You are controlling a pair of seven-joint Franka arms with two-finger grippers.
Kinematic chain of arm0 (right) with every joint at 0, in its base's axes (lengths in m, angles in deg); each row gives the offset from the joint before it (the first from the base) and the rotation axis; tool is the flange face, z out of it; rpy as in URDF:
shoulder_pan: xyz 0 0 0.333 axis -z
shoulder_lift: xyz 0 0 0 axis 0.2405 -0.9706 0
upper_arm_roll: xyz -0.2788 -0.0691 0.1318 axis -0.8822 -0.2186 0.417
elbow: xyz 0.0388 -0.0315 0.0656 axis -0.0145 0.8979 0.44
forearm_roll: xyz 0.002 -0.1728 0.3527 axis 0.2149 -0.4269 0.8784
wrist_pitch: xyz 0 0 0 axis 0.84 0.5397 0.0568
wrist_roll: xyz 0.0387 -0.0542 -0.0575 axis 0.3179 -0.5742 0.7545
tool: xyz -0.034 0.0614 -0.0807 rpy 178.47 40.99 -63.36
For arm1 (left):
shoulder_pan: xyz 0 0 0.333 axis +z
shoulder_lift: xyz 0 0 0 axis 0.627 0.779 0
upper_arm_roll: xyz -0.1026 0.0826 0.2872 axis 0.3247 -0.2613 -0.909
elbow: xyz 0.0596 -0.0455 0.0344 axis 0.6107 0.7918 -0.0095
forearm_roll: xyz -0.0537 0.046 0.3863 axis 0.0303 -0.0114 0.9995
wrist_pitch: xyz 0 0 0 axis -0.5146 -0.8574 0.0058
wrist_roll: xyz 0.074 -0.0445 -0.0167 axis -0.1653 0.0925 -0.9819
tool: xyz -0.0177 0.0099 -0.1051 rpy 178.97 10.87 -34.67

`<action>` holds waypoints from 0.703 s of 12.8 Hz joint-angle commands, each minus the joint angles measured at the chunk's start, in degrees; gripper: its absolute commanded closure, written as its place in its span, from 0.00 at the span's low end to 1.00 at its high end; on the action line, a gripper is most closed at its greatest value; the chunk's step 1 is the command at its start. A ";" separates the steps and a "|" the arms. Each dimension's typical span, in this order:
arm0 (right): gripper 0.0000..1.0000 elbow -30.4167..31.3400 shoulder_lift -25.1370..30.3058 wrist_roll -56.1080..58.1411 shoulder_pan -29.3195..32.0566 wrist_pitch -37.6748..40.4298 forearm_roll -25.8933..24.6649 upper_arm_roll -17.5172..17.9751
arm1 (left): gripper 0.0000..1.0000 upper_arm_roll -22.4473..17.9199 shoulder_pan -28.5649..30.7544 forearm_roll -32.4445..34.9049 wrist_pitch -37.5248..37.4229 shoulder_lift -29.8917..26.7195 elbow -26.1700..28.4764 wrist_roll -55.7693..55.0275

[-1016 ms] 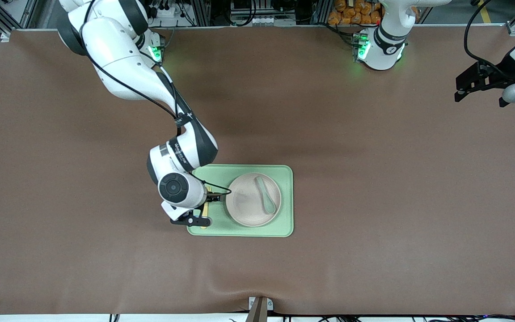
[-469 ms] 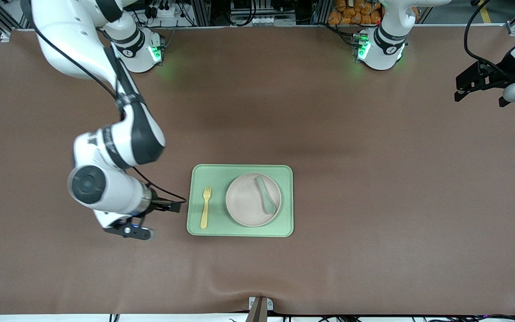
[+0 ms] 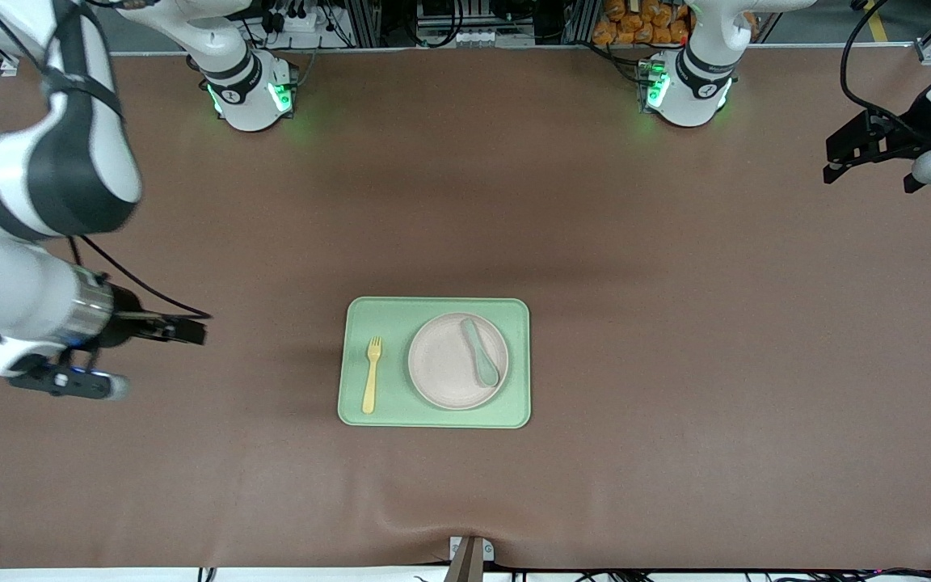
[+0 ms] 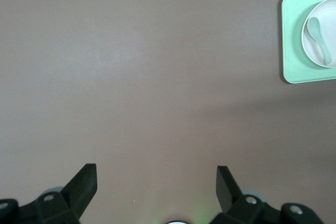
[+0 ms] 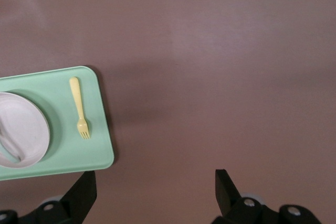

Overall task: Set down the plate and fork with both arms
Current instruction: 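Open the right gripper and draw it back from the tray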

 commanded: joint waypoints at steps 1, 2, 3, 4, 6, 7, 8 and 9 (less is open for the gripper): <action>0.00 11.04 10.36 3.24 2.87 -1.94 0.65 0.99 | 0.00 0.28 0.81 -0.96 0.35 -0.83 0.41 1.00; 0.00 15.78 14.74 3.42 3.40 -4.13 0.65 0.90 | 0.00 0.28 0.81 -0.96 0.35 -0.83 0.41 1.00; 0.00 20.78 19.31 3.60 4.02 -6.32 0.65 0.90 | 0.00 0.28 0.81 -0.96 0.35 -0.83 0.41 1.00; 0.00 25.01 23.45 3.86 4.11 -7.74 0.65 0.90 | 0.00 0.28 0.81 -0.96 0.35 -0.83 0.41 1.00; 0.00 27.42 27.95 5.17 4.20 -6.71 0.47 0.82 | 0.00 0.28 0.90 -0.96 0.35 -0.74 0.32 1.00; 0.00 27.51 29.19 5.53 4.20 -5.48 0.03 0.73 | 0.00 0.28 0.90 -0.88 0.35 -0.74 0.32 1.00; 0.00 27.60 30.07 5.53 4.72 -4.42 -0.06 0.73 | 0.00 0.28 0.90 -0.88 0.35 -0.74 0.41 1.00; 0.00 27.34 30.34 5.53 4.99 -3.54 -0.23 0.73 | 0.00 0.28 1.07 -0.88 0.35 -0.74 0.32 1.00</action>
